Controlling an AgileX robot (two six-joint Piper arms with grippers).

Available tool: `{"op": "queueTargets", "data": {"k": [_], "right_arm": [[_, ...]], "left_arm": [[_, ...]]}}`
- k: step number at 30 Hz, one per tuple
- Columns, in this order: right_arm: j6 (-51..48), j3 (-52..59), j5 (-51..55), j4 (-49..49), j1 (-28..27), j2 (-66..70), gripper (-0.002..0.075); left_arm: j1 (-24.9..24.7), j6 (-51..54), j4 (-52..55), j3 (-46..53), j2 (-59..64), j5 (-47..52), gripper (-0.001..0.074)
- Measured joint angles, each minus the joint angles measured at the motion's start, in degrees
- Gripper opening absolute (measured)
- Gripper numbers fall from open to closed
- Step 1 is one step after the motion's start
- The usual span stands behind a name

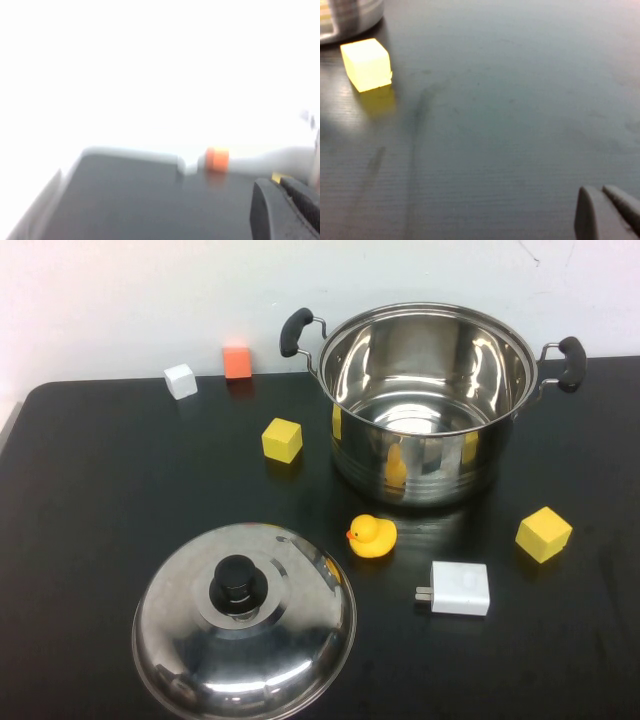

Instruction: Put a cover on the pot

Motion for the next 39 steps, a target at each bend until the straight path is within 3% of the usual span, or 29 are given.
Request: {"op": "queueTargets", "data": {"k": [5,15,22,27,33,39], "right_arm": [[0.00,0.00,0.00,0.00,0.00,0.00,-0.0002],[0.00,0.00,0.00,0.00,0.00,0.00,-0.0002],[0.00,0.00,0.00,0.00,0.00,0.00,-0.0002],[0.00,0.00,0.00,0.00,0.00,0.00,-0.0002],[0.00,0.00,0.00,0.00,0.00,0.00,-0.0002],[0.00,0.00,0.00,0.00,0.00,0.00,-0.0002]], "left_arm": [[0.00,0.00,-0.13,0.00,0.00,-12.26,-0.0003],[0.00,-0.35,-0.44,0.00,0.00,-22.14,-0.0003],[0.00,1.12,-0.53,-4.61,0.84,-15.83,-0.0001],[0.00,-0.23,-0.42,-9.73,9.69,-18.01,-0.0002],[0.00,-10.36,4.28,-10.37,24.21,-33.70,-0.0001],[0.00,-16.47,10.92,-10.37,41.17,-40.78,-0.0001]]}}
